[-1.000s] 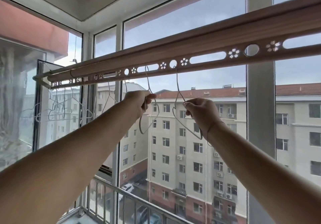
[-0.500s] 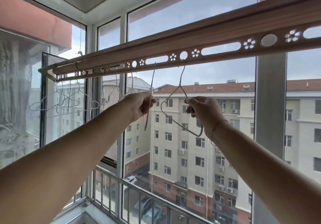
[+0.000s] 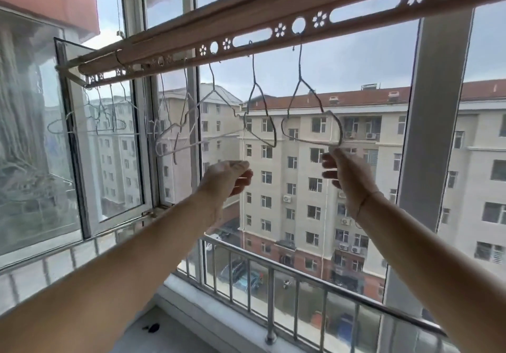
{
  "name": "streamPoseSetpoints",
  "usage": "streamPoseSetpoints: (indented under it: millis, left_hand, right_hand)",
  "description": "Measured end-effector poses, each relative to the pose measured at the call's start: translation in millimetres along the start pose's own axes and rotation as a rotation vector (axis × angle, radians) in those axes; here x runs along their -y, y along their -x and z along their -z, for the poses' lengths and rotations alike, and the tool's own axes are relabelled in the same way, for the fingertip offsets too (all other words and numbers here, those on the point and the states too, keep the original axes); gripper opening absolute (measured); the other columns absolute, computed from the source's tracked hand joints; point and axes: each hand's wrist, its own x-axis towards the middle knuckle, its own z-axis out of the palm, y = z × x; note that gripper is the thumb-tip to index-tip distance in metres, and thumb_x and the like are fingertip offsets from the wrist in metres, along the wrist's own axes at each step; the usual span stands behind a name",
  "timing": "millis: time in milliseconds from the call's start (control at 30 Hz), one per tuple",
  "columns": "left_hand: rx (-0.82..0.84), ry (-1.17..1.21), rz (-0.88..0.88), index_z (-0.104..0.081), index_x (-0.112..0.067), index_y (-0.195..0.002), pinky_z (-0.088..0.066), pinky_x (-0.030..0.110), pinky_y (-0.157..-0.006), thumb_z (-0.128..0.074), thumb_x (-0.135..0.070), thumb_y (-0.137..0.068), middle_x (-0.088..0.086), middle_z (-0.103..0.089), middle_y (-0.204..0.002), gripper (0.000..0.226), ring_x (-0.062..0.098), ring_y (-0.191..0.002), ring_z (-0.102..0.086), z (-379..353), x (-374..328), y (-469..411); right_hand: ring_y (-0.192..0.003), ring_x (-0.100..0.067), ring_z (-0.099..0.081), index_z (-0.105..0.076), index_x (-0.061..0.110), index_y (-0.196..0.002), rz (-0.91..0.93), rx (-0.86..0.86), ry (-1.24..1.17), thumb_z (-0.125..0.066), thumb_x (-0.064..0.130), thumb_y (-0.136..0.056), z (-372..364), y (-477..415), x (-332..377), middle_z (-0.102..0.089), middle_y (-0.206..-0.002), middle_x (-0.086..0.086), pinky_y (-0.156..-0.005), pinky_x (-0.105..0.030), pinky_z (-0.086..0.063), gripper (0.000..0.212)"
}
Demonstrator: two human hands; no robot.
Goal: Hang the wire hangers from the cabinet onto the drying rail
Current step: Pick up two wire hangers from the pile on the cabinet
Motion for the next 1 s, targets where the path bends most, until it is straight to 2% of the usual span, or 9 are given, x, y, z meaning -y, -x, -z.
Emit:
streamPoseSetpoints:
  millis: [133, 267, 367, 433, 567, 667, 733, 800, 1000]
  left_hand:
    - [0.071, 0.01, 0.149, -0.061, -0.01, -0.103, -0.05, 0.027, -0.076, -0.055, -0.023, -0.092, 0.005, -0.068, -0.094, 0.018, 0.017, -0.085, -0.062, -7.8, 48.6, 21.3]
    - [0.124, -0.032, 0.225, -0.058, -0.01, -0.113, -0.046, 0.026, -0.069, -0.058, -0.023, -0.09, 0.006, -0.067, -0.098, 0.027, 0.017, -0.084, -0.06, -22.4, 91.7, 43.5]
    - [0.166, -0.089, 0.26, -0.054, -0.011, -0.119, -0.045, 0.024, -0.068, -0.062, -0.023, -0.088, 0.009, -0.063, -0.102, 0.034, 0.016, -0.085, -0.056, -37.8, 123.8, 63.8]
    - [0.196, -0.124, 0.284, -0.053, -0.012, -0.12, -0.043, 0.023, -0.068, -0.064, -0.025, -0.088, 0.005, -0.061, -0.1, 0.036, 0.013, -0.082, -0.054, -50.1, 143.3, 78.8]
    - [0.257, -0.151, 0.343, -0.053, -0.014, -0.115, -0.042, 0.024, -0.07, -0.063, -0.023, -0.088, 0.005, -0.06, -0.105, 0.03, 0.014, -0.086, -0.054, -84.7, 170.9, 111.6]
    - [0.341, -0.198, 0.365, -0.05, -0.013, -0.125, -0.041, 0.029, -0.084, -0.062, -0.025, -0.088, 0.005, -0.059, -0.116, 0.041, 0.017, -0.1, -0.055, -119.5, 184.1, 136.8]
    - [0.409, -0.225, 0.37, -0.046, -0.012, -0.132, -0.04, 0.032, -0.093, -0.062, -0.026, -0.089, 0.001, -0.057, -0.114, 0.048, 0.018, -0.106, -0.053, -146.8, 188.7, 154.7]
    - [0.472, -0.233, 0.367, -0.042, -0.011, -0.136, -0.038, 0.031, -0.095, -0.062, -0.026, -0.089, -0.001, -0.056, -0.111, 0.053, 0.016, -0.109, -0.052, -176.6, 191.0, 174.0]
    - [0.684, -0.279, 0.353, -0.034, -0.013, -0.143, -0.037, 0.028, -0.092, -0.064, -0.028, -0.086, 0.007, -0.048, -0.136, 0.066, 0.018, -0.116, -0.05, -274.2, 199.7, 246.3]
  right_hand:
    - [-0.08, -0.015, -0.057, -0.062, 0.008, -0.105, -0.026, 0.078, 0.172, -0.052, 0.032, -0.09, 18.5, 22.2, -44.8, -0.063, -0.087, -0.001, -0.066, -0.025, -0.04, 0.03]
    - [-0.093, -0.016, -0.058, -0.056, 0.008, -0.118, -0.034, 0.136, 0.304, -0.06, 0.032, -0.087, 44.5, 61.1, -82.7, -0.062, -0.103, -0.005, -0.066, -0.019, -0.043, 0.039]
    - [-0.104, -0.018, -0.055, -0.05, 0.011, -0.125, -0.024, 0.172, 0.398, -0.067, 0.036, -0.081, 69.5, 94.0, -109.7, -0.057, -0.115, -0.006, -0.081, -0.023, -0.048, 0.053]
    - [-0.109, -0.016, -0.052, -0.046, 0.015, -0.13, -0.028, 0.184, 0.485, -0.07, 0.042, -0.076, 88.6, 115.9, -127.2, -0.053, -0.121, -0.004, -0.092, -0.028, -0.045, 0.065]
    - [-0.118, -0.015, -0.047, -0.038, 0.017, -0.137, -0.115, 0.178, 0.538, -0.071, 0.041, -0.076, 132.1, 159.8, -152.7, -0.046, -0.135, -0.004, -0.098, -0.027, -0.04, 0.074]
    - [-0.126, -0.016, -0.042, -0.035, 0.02, -0.139, -0.205, 0.165, 0.553, -0.071, 0.043, -0.075, 169.6, 192.3, -165.4, -0.041, -0.141, -0.003, -0.106, -0.032, -0.036, 0.077]
    - [-0.131, -0.017, -0.038, -0.032, 0.02, -0.141, -0.254, 0.124, 0.541, -0.072, 0.043, -0.074, 196.7, 211.7, -168.0, -0.038, -0.144, -0.003, -0.111, -0.039, -0.034, 0.082]
    - [-0.133, -0.018, -0.035, -0.029, 0.019, -0.143, -0.271, 0.074, 0.579, -0.072, 0.046, -0.073, 227.1, 230.4, -166.4, -0.036, -0.145, -0.003, -0.112, -0.044, -0.032, 0.087]
    - [-0.132, -0.012, -0.032, -0.025, 0.02, -0.144, -0.347, -0.039, 0.675, -0.073, 0.041, -0.073, 334.5, 293.5, -149.1, -0.033, -0.143, 0.001, -0.112, -0.029, -0.025, 0.088]
